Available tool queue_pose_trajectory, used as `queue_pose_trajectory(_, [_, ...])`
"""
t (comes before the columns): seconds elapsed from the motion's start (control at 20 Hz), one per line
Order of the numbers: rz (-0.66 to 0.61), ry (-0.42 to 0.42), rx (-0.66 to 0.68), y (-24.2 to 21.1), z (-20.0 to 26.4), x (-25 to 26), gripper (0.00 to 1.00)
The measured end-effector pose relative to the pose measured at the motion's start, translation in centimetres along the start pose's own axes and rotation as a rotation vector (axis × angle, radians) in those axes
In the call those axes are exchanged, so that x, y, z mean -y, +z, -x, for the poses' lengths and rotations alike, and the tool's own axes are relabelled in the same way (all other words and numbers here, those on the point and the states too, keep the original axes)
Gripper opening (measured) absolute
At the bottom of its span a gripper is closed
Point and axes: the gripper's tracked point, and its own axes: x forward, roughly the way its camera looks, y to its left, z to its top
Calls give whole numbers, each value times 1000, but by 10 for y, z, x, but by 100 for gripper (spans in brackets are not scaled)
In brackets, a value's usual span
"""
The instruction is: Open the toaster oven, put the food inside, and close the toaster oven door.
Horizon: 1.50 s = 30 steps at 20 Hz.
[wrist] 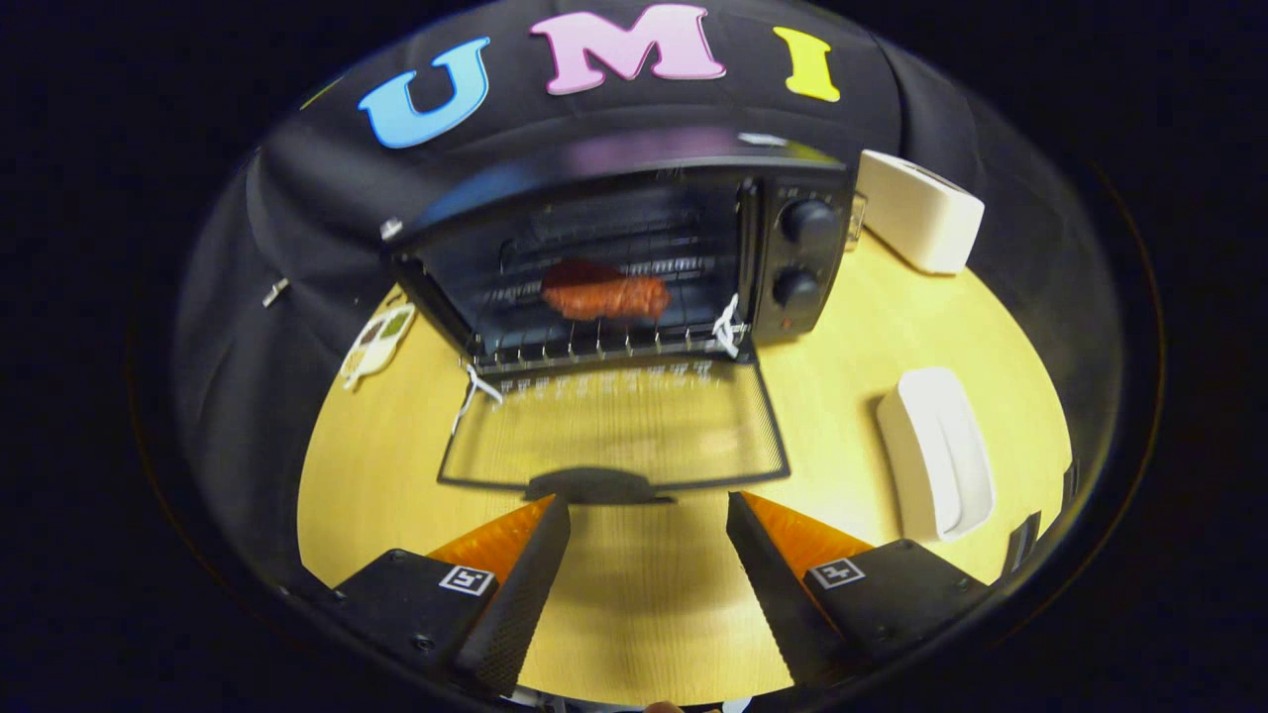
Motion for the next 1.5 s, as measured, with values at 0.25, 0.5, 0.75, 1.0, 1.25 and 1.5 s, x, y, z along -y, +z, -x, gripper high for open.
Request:
queue_pose_trajectory(0.25, [-14,-54,-61,-22,-34,-5,99])
queue_pose_trajectory(0.5, [45,-120,-67,-11,-51,0,98])
queue_pose_trajectory(0.75, [67,-117,-58,-7,-49,-3,96])
queue_pose_trajectory(1.0, [115,-87,1,5,-30,-6,96])
queue_pose_trajectory(1.25, [106,-61,16,12,-18,-8,96])
queue_pose_trajectory(1.5, [101,-46,57,25,-2,-10,96])
